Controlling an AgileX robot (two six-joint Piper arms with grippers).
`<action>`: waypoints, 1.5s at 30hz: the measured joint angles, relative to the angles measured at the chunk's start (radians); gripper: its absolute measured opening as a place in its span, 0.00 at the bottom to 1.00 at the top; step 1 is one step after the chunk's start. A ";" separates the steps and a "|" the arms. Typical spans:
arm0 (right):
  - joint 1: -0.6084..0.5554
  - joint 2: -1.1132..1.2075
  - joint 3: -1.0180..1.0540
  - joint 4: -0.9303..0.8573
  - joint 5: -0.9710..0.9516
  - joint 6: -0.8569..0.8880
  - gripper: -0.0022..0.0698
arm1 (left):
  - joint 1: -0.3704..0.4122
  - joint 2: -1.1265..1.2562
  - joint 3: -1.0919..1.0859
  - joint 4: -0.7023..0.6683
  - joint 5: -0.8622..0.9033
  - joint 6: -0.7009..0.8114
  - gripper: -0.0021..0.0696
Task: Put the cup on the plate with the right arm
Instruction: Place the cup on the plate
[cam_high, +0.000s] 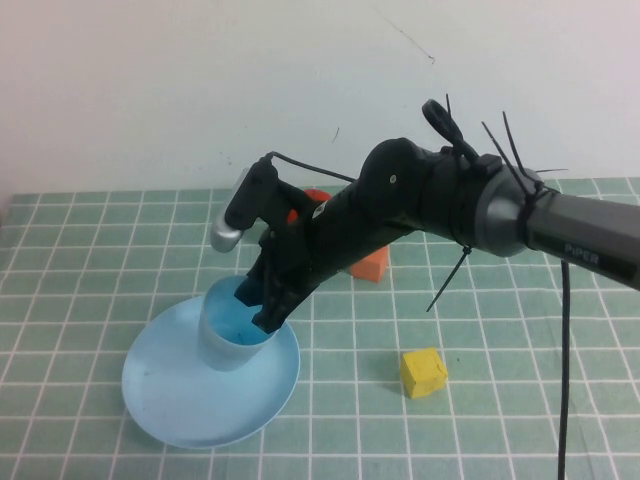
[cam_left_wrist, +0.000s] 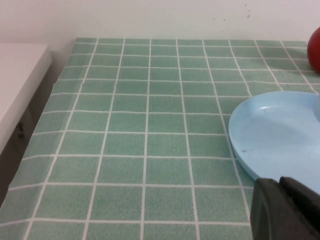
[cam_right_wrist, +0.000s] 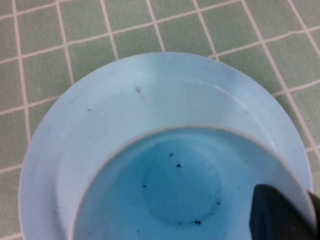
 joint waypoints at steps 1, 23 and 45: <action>0.000 0.009 -0.008 0.000 0.000 0.002 0.07 | 0.000 0.000 0.000 0.000 0.000 0.000 0.02; 0.000 0.084 -0.026 0.075 0.028 0.004 0.16 | 0.000 0.000 0.000 0.000 0.000 0.000 0.02; 0.000 -0.064 -0.026 0.109 0.146 -0.004 0.56 | 0.000 0.000 0.000 0.000 0.000 0.000 0.03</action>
